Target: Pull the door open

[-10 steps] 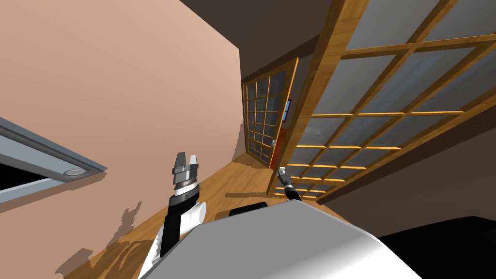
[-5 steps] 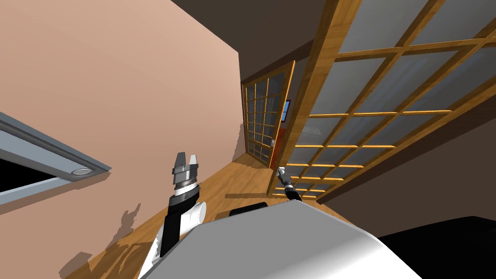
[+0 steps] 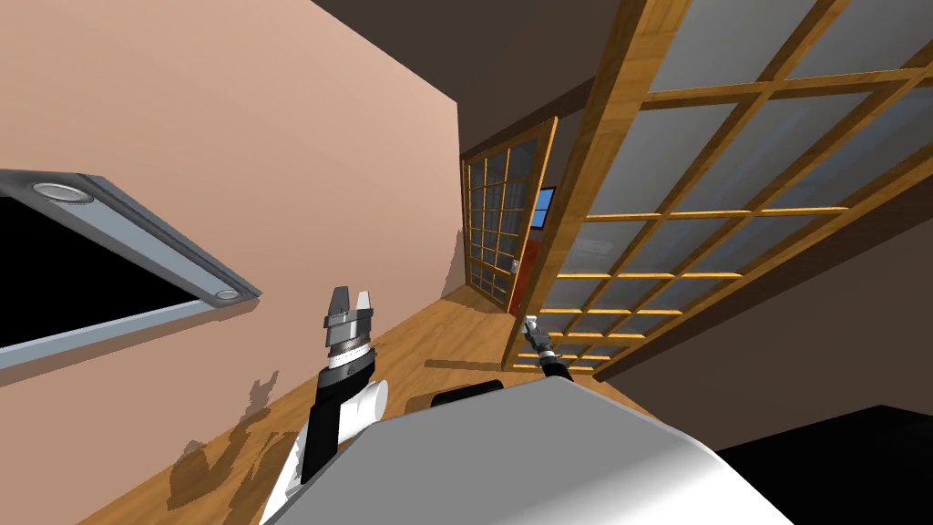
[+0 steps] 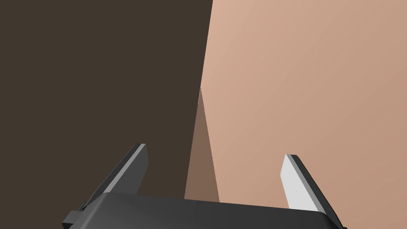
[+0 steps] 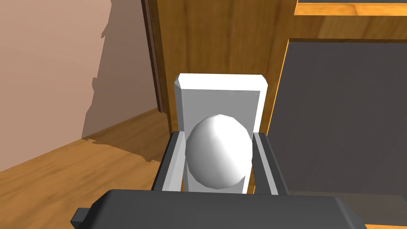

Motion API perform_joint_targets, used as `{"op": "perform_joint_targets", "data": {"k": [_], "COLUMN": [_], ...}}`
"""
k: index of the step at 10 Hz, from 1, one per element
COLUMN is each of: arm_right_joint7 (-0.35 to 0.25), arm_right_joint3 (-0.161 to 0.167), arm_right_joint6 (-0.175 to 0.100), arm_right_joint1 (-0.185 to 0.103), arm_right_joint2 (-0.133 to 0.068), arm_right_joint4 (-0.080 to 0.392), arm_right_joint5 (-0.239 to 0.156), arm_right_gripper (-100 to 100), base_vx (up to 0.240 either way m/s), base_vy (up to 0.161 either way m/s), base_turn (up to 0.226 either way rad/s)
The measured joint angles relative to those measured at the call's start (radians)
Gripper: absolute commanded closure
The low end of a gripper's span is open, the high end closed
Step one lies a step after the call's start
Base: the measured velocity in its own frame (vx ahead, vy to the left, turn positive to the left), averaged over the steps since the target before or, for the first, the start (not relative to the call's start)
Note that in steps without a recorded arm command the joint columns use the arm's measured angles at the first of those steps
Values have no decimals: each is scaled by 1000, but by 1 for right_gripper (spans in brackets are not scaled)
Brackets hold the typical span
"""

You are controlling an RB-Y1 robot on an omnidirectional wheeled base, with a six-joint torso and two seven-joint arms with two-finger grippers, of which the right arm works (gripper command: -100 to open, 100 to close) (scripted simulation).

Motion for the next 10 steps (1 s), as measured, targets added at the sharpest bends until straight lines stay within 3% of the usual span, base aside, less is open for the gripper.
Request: {"op": "perform_joint_targets", "data": {"k": [5,7,10], "arm_right_joint7": [-85,-95,-130], "arm_right_joint3": [63,71,98], "arm_right_joint6": [-40,-45,-90], "arm_right_joint1": [30,38,48], "arm_right_joint2": [-54,-61,-86], "arm_right_joint4": [-6,-6,10], "arm_right_joint5": [26,30,45], "arm_right_gripper": [100,100,100], "base_vx": [-179,-183,-207], "base_vy": [-40,-32,-33], "base_turn": [104,128,101]}}
